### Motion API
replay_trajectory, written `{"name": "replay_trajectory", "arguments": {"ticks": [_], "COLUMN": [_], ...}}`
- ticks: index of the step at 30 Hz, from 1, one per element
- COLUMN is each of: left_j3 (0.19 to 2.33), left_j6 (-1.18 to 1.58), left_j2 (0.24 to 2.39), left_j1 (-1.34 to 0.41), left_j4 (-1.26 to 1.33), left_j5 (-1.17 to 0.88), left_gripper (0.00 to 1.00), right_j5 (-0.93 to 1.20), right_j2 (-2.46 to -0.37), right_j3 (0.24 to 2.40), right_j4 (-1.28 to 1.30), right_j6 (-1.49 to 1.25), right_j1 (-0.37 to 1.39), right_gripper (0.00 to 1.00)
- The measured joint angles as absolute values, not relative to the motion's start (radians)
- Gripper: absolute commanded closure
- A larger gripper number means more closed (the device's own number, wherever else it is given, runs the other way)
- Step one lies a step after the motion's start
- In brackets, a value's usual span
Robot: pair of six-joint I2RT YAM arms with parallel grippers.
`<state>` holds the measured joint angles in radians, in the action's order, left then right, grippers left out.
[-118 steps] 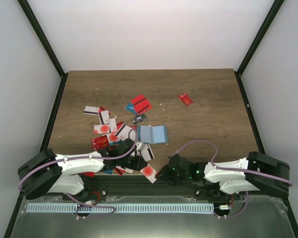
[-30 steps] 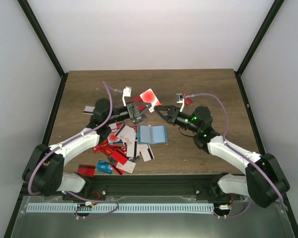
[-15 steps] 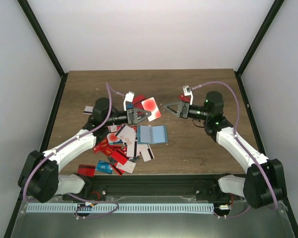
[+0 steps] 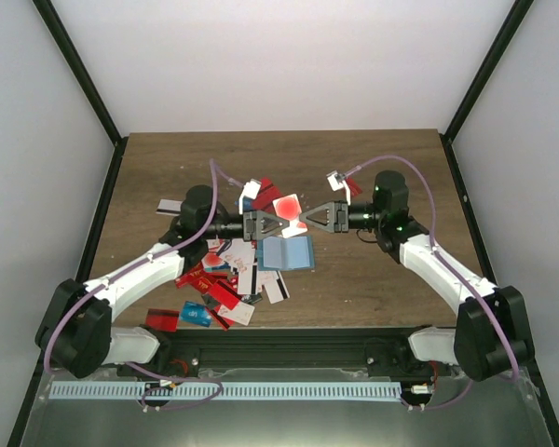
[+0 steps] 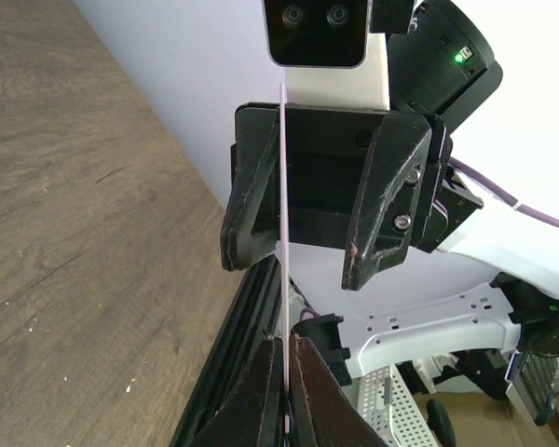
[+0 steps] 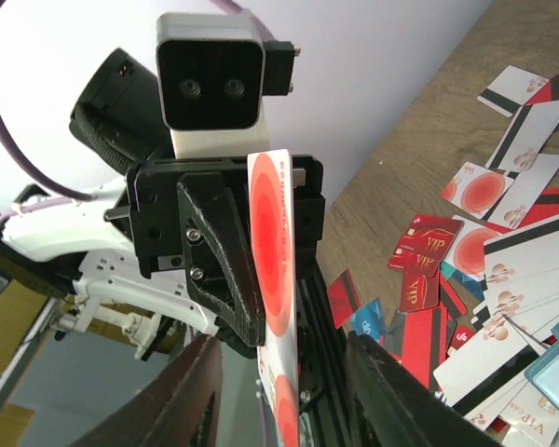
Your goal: Put the credit cards into the card holder
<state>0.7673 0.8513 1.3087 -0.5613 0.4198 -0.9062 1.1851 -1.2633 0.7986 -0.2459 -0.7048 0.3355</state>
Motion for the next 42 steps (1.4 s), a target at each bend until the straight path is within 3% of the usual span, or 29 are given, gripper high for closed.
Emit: {"name": "replay_trajectory", "arguments": {"ticks": [10, 16, 20, 26, 33, 42], "left_j3": [0.767, 0.769, 0.776, 0.813, 0.822, 0.865], "left_j6": [0.843, 0.818, 0.757, 0.608, 0.498, 0.441], "left_j2": [1.315, 1.322, 1.322, 1.331, 1.438, 1.569], "left_j1": [-0.572, -0.575, -0.577, -0.577, -0.577, -0.577], "left_j4": [0.416, 0.385, 0.298, 0.068, -0.115, -0.190], "left_j5": [-0.909, -0.902, -0.857, -0.661, -0.461, -0.356], "left_gripper": [0.94, 0.71, 0.65, 0.65, 0.79, 0.85], "right_j5": [1.204, 1.187, 1.142, 1.035, 0.906, 0.800], "right_j2": [-1.278, -1.278, -1.278, -1.289, -1.372, -1.518], "right_j3": [0.818, 0.822, 0.822, 0.802, 0.768, 0.779], "right_j4": [-0.213, -0.164, -0.099, 0.018, 0.113, 0.167], "right_j6": [-0.675, -0.643, -0.611, -0.564, -0.550, -0.539], "right_j1": [0.365, 0.367, 0.368, 0.368, 0.368, 0.392], "right_gripper": [0.99, 0.99, 0.99, 0.99, 0.99, 0.99]}}
